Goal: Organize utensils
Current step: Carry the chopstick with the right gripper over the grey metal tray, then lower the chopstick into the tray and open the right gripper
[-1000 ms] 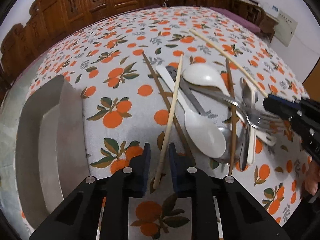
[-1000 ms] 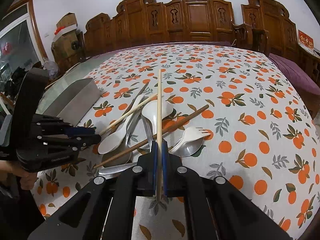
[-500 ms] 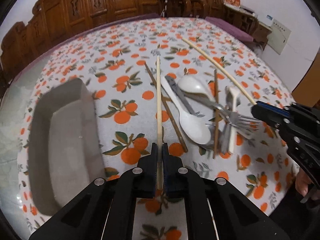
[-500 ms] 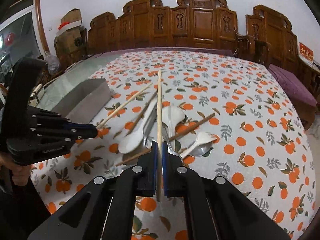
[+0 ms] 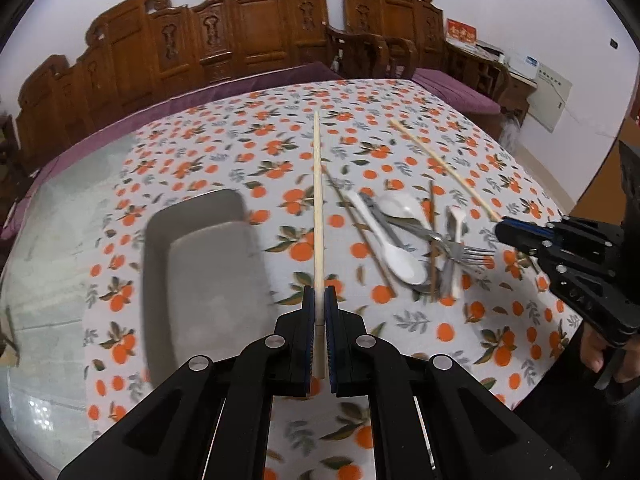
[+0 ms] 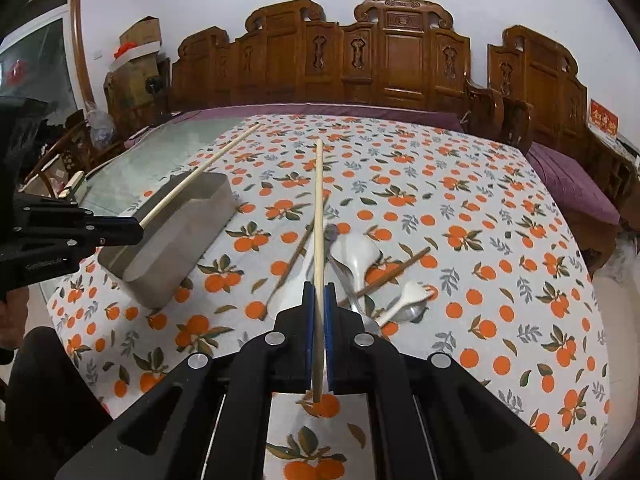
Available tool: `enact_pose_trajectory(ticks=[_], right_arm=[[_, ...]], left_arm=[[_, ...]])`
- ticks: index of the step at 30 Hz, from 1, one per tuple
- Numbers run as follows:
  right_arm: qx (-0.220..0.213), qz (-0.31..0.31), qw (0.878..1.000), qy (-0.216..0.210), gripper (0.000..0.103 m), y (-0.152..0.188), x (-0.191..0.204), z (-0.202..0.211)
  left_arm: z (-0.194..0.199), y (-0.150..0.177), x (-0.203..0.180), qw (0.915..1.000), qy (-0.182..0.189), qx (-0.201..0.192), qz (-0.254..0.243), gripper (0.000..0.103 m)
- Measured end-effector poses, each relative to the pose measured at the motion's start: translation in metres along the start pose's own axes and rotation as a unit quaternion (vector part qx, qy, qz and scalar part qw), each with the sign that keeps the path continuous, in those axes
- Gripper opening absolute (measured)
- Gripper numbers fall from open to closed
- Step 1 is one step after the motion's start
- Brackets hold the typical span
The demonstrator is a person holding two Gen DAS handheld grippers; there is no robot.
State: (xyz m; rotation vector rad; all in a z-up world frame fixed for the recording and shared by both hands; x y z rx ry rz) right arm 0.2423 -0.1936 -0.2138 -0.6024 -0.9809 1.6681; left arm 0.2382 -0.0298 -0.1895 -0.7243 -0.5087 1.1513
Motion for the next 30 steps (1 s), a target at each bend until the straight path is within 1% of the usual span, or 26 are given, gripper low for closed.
enact_pose_trajectory(ticks=[7, 14, 20, 22, 24, 25, 27, 30], right_arm=[[-0.005, 0.016, 1.000, -0.008, 0.006, -0.016, 0.028, 0.000], [0.000, 0.029, 0.999, -0.022, 0.006, -0.023, 0.059, -0.008], [0.008, 0.044, 0.998, -0.033, 0.006, -0.025, 0.083, -0.017], [0.010, 0.047, 0.998, -0.037, 0.006, -0.026, 0.091, -0.019], [0.010, 0.052, 0.998, -0.040, 0.006, -0.028, 0.098, -0.021], [0.010, 0.053, 0.998, -0.042, 0.006, -0.029, 0.102, -0.021], [0.011, 0.055, 0.997, -0.047, 0.006, -0.030, 0.108, -0.022], [0.013, 0.057, 0.997, -0.053, 0.006, -0.030, 0.118, -0.025]], left_arm=[[0.000, 0.010, 0.041, 0.9995, -0.022, 0.008, 0.021, 0.004], [-0.013, 0.031, 0.076, 0.9976, -0.042, 0.030, 0.047, 0.004], [-0.028, 0.046, 0.094, 0.9949, -0.039, 0.050, 0.078, 0.004], [-0.027, 0.047, 0.097, 0.9945, -0.037, 0.050, 0.084, 0.008], [-0.023, 0.046, 0.099, 0.9949, -0.039, 0.044, 0.082, 0.016], [-0.020, 0.044, 0.100, 0.9951, -0.040, 0.040, 0.081, 0.017], [-0.009, 0.040, 0.104, 0.9955, -0.043, 0.028, 0.080, 0.019], [0.008, 0.035, 0.110, 0.9961, -0.047, 0.011, 0.074, 0.027]])
Point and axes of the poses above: each gripper's, at about its wrist camera, not at the fingertips, and z roughly against the way its jaws point, x to its left, y to its underside, the point moved 7 cm from there along -z, roughly the way its jaws point, and after that the axes turned 11 degrees about -x, right-handed, at the moved point
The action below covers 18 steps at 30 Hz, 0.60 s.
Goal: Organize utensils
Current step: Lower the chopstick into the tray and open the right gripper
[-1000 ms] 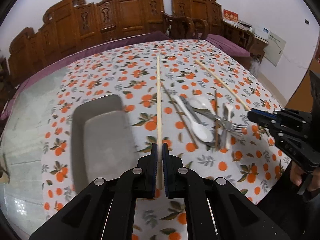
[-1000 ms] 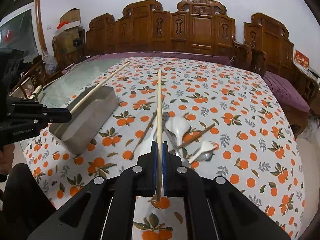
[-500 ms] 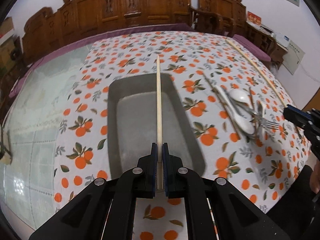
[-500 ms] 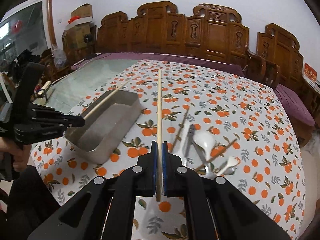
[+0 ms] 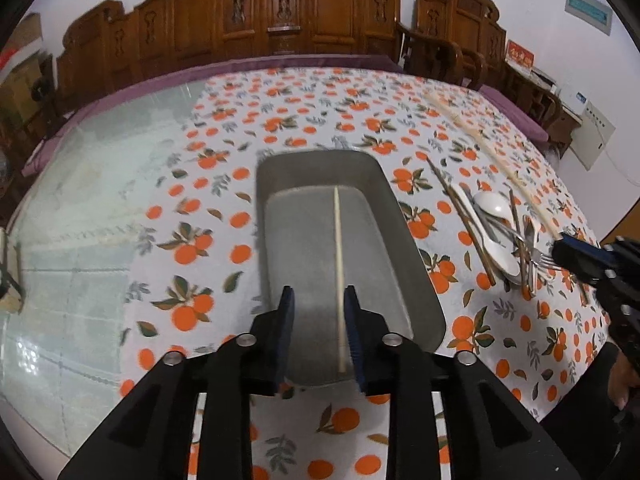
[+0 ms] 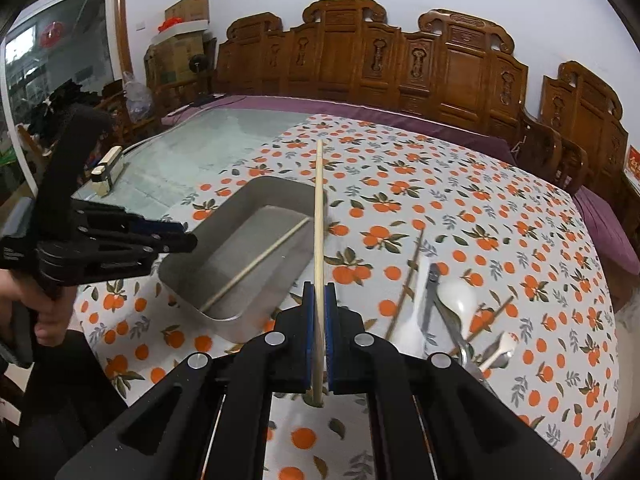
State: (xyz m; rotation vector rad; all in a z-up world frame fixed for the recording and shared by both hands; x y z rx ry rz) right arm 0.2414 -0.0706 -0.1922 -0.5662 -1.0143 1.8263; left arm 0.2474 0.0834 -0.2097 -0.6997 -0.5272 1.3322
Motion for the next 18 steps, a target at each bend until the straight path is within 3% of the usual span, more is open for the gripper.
enact_pose_trajectory(ticks=[7, 9, 13, 15, 18], right_arm=[[0.012, -0.017, 1.000, -0.021, 0.006, -0.004, 0.021, -0.019], [0.016, -0.021, 0.999, -0.026, 0.006, -0.007, 0.027, -0.026], [0.026, -0.024, 0.999, -0.029, 0.006, -0.010, 0.034, -0.040], [0.028, -0.028, 0.999, -0.030, 0.006, -0.011, 0.038, -0.047], [0.037, -0.043, 0.998, -0.034, 0.006, -0.012, 0.042, -0.060]], left_arm=[[0.035, -0.009, 0.025, 0.9990, -0.016, -0.041, 0.007, 0.039], [0.041, -0.012, 0.031, 0.9983, -0.019, -0.052, 0.016, 0.053], [0.051, -0.018, 0.044, 0.9966, -0.027, -0.072, 0.030, 0.068], [0.055, -0.020, 0.048, 0.9956, -0.028, -0.083, 0.034, 0.081], [0.059, -0.024, 0.057, 0.9938, -0.043, -0.096, 0.039, 0.088]])
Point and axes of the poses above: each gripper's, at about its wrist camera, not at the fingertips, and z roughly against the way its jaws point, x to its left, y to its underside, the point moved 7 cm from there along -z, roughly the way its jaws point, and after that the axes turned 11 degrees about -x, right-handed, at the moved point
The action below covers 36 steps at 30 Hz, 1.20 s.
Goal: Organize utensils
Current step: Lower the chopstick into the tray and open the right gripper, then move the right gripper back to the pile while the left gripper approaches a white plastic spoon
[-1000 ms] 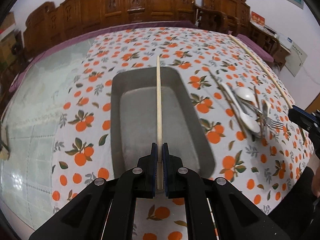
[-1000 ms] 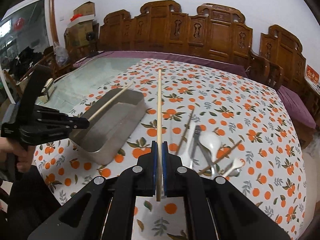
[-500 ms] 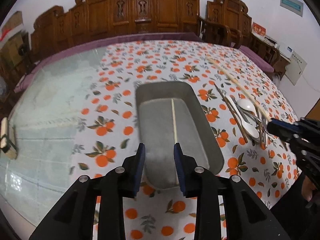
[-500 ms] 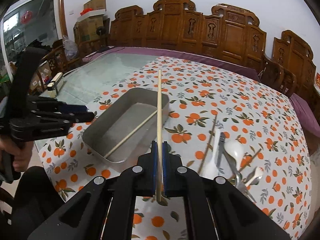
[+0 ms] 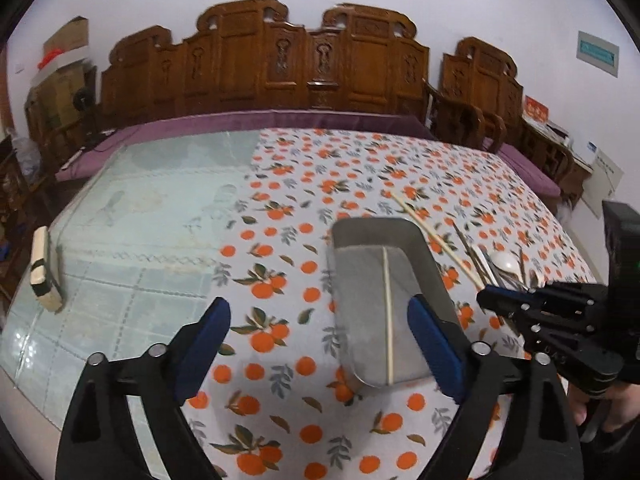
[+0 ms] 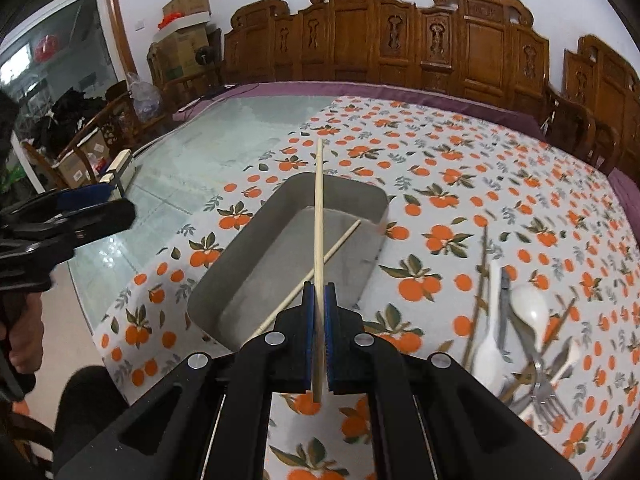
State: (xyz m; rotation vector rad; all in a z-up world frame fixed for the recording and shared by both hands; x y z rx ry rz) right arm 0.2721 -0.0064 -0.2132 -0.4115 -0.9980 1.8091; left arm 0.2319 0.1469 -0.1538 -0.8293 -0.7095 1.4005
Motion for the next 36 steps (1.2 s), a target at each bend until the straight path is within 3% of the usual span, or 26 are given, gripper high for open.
enact_pose_trajectory(ticks=[11, 18, 26, 28, 30, 36], right_arm=[[0.042, -0.058, 0.997, -0.010, 0.006, 0.010, 0.009, -0.054], [0.046, -0.046, 0.997, -0.036, 0.019, 0.012, 0.015, -0.060], [0.005, -0.026, 0.999, -0.034, 0.019, 0.000, -0.011, -0.011], [-0.007, -0.014, 1.000, -0.023, 0.022, 0.000, -0.022, 0.008], [-0.018, -0.001, 1.000, -0.010, 0.032, 0.003, -0.033, 0.026], [-0.029, 0.024, 0.999, 0.035, 0.036, 0.029, -0.080, 0.069]], left_arm=[[-0.004, 0.001, 0.015, 0.9998, -0.007, 0.004, 0.018, 0.091], [-0.005, 0.004, 0.008, 1.0000, -0.002, 0.005, 0.006, 0.091], [0.000, 0.007, -0.016, 0.9998, 0.010, 0.002, -0.016, 0.091], [0.003, 0.007, -0.025, 0.9996, 0.015, -0.001, -0.024, 0.091], [0.005, 0.008, -0.036, 0.9993, 0.021, -0.003, -0.032, 0.091], [0.011, 0.014, -0.075, 0.9971, 0.035, -0.008, -0.067, 0.091]])
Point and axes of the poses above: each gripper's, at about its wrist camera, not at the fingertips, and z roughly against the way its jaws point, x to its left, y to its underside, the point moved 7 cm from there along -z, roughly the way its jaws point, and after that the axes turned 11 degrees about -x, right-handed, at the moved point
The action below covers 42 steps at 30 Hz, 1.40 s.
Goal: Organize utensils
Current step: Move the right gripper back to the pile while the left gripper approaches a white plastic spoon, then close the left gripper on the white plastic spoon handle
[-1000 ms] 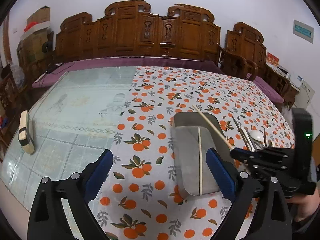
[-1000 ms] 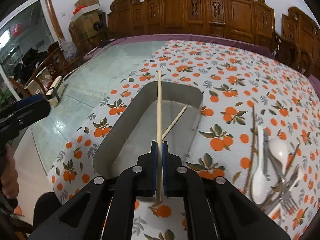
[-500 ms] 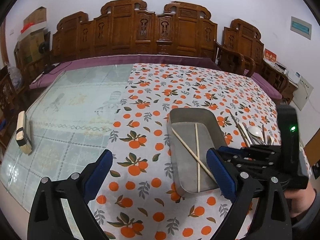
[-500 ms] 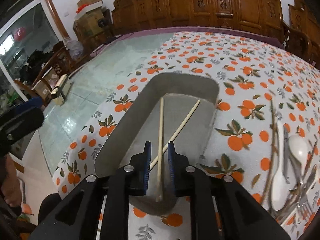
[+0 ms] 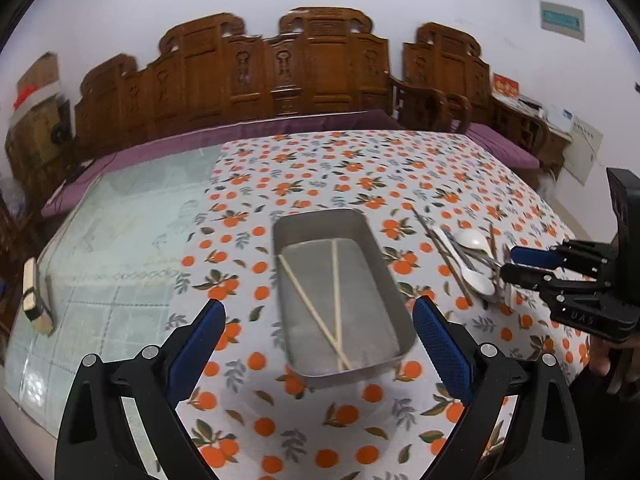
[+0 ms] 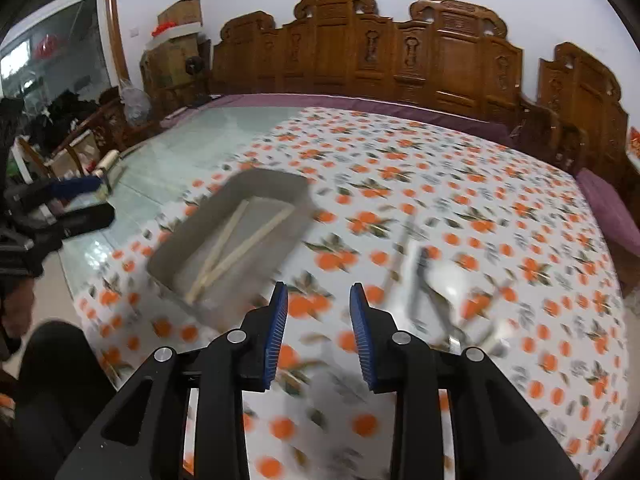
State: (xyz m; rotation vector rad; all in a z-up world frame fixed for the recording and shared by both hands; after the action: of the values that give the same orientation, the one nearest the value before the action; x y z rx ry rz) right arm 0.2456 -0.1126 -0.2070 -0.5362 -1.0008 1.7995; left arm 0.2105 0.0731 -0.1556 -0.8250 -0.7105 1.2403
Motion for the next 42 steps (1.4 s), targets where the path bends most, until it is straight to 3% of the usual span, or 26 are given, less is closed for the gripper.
enact_pose_trajectory(ticks=[6, 13, 23, 28, 30, 35, 42], right_arm=[[-0.001, -0.003, 0.999, 0.036, 0.038, 0.024, -0.045, 0.017], [-0.010, -0.022, 0.997, 0.079, 0.040, 0.041, -0.096, 0.020], [0.012, -0.071, 0.995, 0.069, 0.040, 0.068, -0.122, 0.005], [0.005, -0.080, 0.994, 0.070, 0.040, 0.065, -0.127, 0.009], [0.004, -0.081, 0.994, 0.074, 0.040, 0.064, -0.129, 0.009], [0.001, -0.086, 0.993, 0.084, 0.040, 0.063, -0.137, 0.010], [-0.005, -0.088, 0.992, 0.087, 0.040, 0.061, -0.143, 0.014]], left_arm=[[-0.006, 0.002, -0.042, 0.9996, 0.017, 0.003, -0.024, 0.091], [-0.025, 0.000, -0.087, 0.9987, 0.048, 0.015, -0.009, 0.091], [-0.071, 0.016, -0.134, 0.9959, 0.073, 0.053, 0.005, 0.090], [-0.106, 0.026, -0.152, 0.9919, 0.087, 0.088, 0.031, 0.076], [-0.120, 0.030, -0.159, 0.9888, 0.095, 0.107, 0.040, 0.059], [-0.149, 0.034, -0.170, 0.9801, 0.117, 0.141, 0.076, 0.046], [-0.172, 0.037, -0.185, 0.9753, 0.121, 0.166, 0.081, 0.039]])
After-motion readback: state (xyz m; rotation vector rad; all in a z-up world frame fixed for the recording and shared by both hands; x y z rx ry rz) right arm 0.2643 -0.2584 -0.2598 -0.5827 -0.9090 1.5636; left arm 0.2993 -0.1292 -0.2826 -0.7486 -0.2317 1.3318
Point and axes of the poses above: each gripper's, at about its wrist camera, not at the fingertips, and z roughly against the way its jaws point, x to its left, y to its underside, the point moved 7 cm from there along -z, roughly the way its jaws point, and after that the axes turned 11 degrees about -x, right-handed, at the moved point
